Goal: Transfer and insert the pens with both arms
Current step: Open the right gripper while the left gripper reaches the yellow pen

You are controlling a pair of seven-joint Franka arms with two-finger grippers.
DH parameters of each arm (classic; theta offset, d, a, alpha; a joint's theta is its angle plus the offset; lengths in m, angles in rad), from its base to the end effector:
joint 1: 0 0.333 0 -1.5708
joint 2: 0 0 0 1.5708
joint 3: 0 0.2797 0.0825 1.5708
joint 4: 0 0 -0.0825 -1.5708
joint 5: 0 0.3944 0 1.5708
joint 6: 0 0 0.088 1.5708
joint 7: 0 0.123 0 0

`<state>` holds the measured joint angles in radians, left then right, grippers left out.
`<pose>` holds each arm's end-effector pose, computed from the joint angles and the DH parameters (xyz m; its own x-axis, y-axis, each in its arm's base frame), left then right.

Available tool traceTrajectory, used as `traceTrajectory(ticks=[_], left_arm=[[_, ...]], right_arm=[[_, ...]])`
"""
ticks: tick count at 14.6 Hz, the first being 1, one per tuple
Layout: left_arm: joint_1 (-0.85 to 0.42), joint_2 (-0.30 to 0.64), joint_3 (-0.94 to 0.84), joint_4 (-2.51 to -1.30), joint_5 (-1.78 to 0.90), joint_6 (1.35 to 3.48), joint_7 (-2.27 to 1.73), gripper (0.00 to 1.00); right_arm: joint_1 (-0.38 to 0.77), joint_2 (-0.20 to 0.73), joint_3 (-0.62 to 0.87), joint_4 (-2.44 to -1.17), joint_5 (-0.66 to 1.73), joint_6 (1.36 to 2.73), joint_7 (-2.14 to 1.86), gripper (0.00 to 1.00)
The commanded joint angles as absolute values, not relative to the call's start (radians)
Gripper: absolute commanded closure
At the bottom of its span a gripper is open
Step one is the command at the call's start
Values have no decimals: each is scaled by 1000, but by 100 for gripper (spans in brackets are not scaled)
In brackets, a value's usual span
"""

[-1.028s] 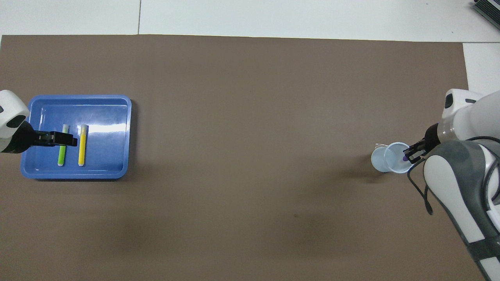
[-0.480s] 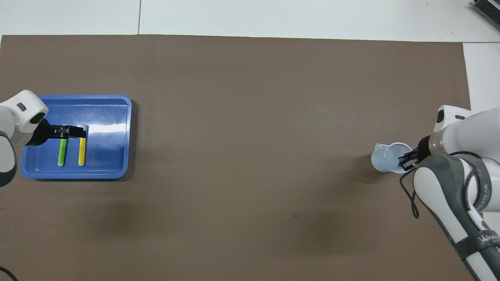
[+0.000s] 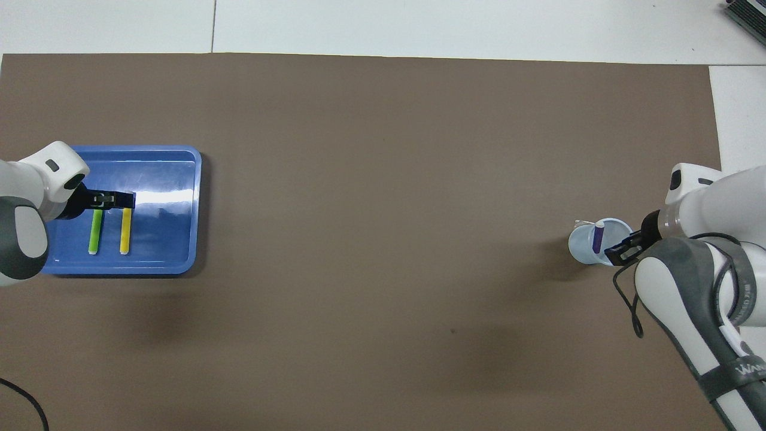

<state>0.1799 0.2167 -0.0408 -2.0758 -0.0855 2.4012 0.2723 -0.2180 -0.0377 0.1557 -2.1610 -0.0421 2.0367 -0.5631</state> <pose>0.5866 0.0807 0.2772 0.9902 -0.0686 0.1218 -0.0742 -0.9964 0.0416 0.5268 -0.0358 0.3485 0.8630 0.4959 -0.0961 0.4972 -0.8675 -0.0114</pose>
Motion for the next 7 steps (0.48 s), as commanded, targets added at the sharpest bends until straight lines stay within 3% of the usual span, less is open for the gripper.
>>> traceTrajectory(ticks=[1, 7], left_arm=[[193, 255, -49, -2075, -64, 2463, 281, 20], [193, 270, -49, -2085, -64, 2493, 282, 29]], right_arm=[[-210, -61, 172, -2090, -43, 1930, -537, 40], [-144, -69, 172, -2039, 240, 1878, -485, 38]])
